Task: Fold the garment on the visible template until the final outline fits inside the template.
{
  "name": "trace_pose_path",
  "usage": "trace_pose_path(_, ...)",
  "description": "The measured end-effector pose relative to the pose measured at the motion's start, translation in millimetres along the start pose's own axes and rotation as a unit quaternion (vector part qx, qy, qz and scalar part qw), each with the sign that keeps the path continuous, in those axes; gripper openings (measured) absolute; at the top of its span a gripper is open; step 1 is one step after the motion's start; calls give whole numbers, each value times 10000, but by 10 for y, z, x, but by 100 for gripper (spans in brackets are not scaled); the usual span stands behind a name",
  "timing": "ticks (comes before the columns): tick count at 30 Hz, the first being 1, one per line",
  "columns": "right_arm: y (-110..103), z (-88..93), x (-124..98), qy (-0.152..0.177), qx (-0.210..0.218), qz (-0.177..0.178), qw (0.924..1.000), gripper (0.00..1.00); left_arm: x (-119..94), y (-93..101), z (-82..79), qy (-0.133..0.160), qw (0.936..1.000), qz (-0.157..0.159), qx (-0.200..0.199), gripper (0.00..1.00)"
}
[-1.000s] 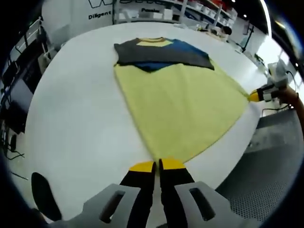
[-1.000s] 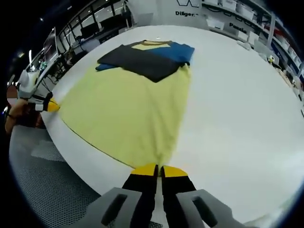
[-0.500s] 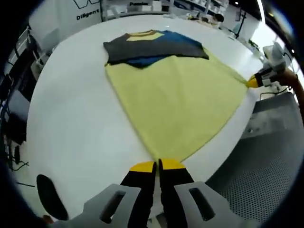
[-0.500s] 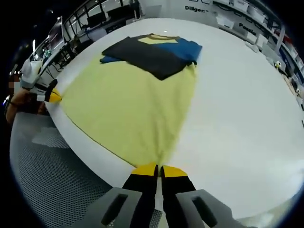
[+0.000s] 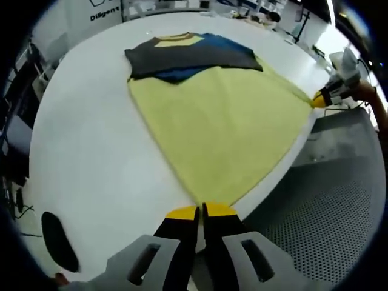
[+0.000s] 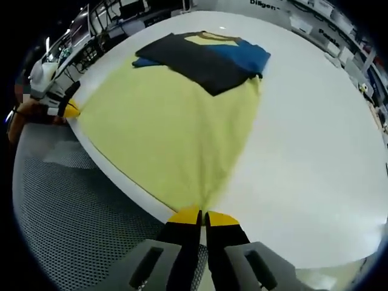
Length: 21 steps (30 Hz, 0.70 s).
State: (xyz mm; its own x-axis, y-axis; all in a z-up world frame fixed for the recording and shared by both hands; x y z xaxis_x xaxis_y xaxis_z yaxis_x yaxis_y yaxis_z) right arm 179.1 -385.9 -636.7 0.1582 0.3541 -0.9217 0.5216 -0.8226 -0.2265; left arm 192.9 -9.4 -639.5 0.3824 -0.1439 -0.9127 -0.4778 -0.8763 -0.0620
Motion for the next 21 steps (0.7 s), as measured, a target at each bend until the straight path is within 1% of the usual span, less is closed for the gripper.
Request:
trace_pose_path(3, -21, 37, -5, -60, 87, -21, 9999, 0, -13, 14, 31, -43, 10000, 32, 9, 4)
trace_pose_path(8, -48, 96, -3, -215, 32, -18, 9998, 0, -29, 58, 83, -113, 9999, 64, -3, 4)
trace_pose_path(15, -63, 150, -31, -379, -10, -10, 9993, 0, -59, 142, 131, -253, 9995, 35, 164, 4)
trace_pose_path(21, -125, 224, -87, -586, -99, -48, 9982, 0, -107, 200, 218, -377, 9990, 167, 148, 4)
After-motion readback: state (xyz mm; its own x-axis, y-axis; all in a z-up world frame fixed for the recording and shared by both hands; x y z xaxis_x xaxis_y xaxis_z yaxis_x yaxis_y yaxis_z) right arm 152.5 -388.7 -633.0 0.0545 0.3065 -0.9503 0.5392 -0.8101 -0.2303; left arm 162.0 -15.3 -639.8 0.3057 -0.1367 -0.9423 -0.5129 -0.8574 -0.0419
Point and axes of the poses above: the point that each gripper's makers call its tool centre point, and the gripper's own axes: x roughly forward along the fingers, y roughly to its right, z roughly out of its underside, the point moved 4 cm from there along -x, roughly backward along the fingers, and after that the axes turned 11 degrees about -z, right-handed, at the moved point
